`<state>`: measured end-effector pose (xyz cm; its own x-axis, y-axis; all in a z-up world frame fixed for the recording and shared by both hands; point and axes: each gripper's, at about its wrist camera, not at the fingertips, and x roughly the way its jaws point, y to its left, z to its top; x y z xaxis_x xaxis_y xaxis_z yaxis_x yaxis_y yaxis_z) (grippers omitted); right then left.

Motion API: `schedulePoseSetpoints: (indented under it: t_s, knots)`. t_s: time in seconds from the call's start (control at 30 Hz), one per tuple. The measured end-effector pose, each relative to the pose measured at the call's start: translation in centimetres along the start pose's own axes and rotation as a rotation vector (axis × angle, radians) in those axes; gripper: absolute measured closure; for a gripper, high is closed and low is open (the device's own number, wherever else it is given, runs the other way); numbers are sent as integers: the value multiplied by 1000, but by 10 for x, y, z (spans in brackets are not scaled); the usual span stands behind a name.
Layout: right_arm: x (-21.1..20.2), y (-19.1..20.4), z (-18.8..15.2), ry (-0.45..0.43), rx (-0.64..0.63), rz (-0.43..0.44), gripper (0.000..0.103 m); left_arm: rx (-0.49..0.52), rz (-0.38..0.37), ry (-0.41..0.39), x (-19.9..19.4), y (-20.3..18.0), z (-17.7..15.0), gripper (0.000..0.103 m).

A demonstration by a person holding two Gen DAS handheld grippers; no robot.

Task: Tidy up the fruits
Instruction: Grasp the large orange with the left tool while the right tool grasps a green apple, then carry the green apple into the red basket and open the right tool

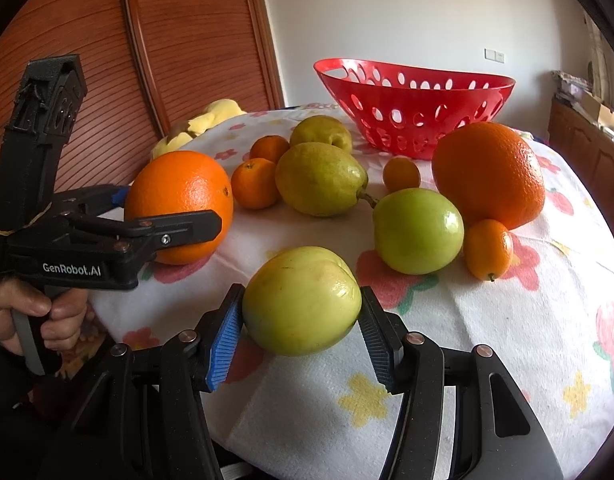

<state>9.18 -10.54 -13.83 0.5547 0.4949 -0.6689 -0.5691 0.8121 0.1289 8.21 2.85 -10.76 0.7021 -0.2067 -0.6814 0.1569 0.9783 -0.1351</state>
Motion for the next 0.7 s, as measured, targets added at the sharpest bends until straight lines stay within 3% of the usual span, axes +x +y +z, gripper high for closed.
schedulePoseSetpoints:
  t_s: [0.37,0.7]
  knots:
    - [-2,-1,1,-9,3,7,45,-3,10,-5,-6,0,-3,20]
    - [-21,-7,16,-61,12,10,45,5,-3,-67,-28,-4,11,20]
